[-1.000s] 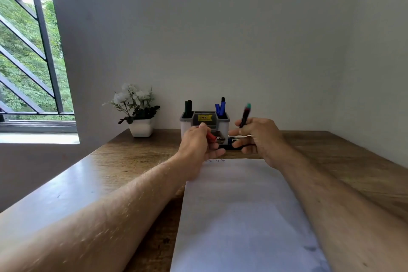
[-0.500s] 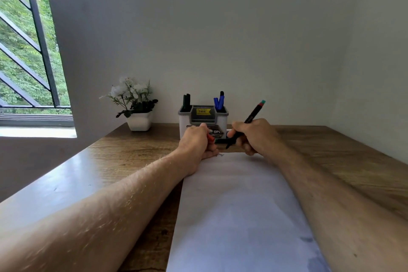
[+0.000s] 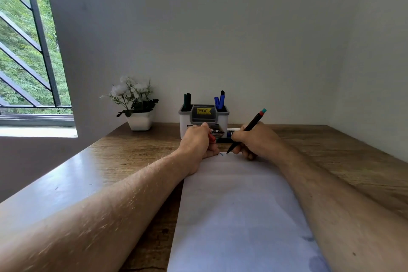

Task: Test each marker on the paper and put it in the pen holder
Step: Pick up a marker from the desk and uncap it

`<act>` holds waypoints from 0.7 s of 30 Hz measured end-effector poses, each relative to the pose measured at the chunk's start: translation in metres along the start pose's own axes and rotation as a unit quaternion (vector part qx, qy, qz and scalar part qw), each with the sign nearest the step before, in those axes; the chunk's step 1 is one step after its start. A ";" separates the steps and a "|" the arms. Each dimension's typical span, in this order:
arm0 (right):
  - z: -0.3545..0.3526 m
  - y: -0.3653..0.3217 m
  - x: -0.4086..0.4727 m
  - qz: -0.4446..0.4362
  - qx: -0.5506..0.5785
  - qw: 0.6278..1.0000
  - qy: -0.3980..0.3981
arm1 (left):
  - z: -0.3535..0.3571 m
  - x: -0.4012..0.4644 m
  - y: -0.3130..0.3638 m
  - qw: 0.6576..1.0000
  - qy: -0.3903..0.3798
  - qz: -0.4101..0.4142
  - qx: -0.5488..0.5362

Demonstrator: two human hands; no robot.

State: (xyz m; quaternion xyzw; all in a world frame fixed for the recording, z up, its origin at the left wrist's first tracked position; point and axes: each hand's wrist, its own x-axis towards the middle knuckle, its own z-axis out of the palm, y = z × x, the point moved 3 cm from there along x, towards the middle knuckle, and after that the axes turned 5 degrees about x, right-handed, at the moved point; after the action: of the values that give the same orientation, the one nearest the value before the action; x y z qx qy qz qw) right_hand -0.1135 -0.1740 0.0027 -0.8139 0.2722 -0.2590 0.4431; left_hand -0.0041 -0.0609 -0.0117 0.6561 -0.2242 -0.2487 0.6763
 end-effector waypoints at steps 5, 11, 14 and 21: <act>-0.002 -0.001 0.000 -0.005 -0.005 1.000 -0.003 | 0.000 -0.001 0.001 1.000 -0.001 -0.008 0.001; -0.002 0.001 0.001 0.003 -0.011 1.000 0.014 | 0.001 -0.001 0.001 1.000 0.001 -0.014 -0.001; -0.003 0.001 0.002 0.007 -0.003 1.000 0.012 | 0.001 -0.002 0.001 1.000 -0.002 -0.016 -0.005; -0.002 0.001 0.003 0.011 -0.002 1.000 0.007 | 0.001 -0.002 0.001 1.000 -0.001 -0.014 -0.009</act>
State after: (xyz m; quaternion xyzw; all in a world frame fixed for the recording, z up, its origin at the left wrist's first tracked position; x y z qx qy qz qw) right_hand -0.1132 -0.1776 0.0033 -0.8098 0.2850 -0.2590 0.4427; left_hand -0.0064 -0.0599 -0.0108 0.6528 -0.2131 -0.2609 0.6785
